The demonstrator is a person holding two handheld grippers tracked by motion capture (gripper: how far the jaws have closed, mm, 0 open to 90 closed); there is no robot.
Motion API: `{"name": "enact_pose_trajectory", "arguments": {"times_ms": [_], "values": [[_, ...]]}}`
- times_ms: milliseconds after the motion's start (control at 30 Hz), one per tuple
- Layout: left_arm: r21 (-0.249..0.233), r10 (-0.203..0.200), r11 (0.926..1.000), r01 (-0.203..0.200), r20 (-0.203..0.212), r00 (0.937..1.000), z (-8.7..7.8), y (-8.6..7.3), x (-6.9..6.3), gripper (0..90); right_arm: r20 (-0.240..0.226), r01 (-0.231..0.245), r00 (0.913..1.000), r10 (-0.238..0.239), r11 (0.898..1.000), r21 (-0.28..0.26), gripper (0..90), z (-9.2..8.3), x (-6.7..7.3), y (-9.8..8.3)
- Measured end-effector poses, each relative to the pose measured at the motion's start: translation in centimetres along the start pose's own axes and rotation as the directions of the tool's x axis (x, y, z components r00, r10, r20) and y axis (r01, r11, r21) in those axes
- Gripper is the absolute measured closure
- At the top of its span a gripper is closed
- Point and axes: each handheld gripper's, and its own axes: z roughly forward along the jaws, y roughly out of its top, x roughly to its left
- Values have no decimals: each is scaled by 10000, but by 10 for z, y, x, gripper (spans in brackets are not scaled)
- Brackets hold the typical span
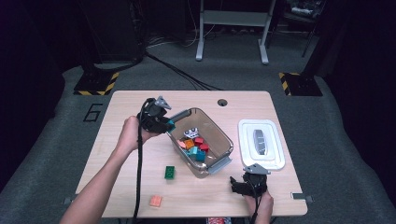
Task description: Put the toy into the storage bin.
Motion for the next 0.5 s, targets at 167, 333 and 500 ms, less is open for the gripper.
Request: {"name": "enact_pose_trajectory", "arguments": {"times_ms": [167, 333, 500], "values": [[169, 162, 9997, -166, 225, 9996, 16, 5, -2, 670, -2, -2, 10000, 2, 10000, 0, 128, 0, 0, 0], [525, 28, 9986, -49, 404, 9992, 28, 6, 1, 670, 0, -9, 10000, 9, 10000, -3, 128, 0, 0, 0], [950, -45, 9955, 6, 417, 9991, 34, 4, 2, 670, -1, -4, 10000, 4, 10000, 0, 128, 0, 0, 0]]}}
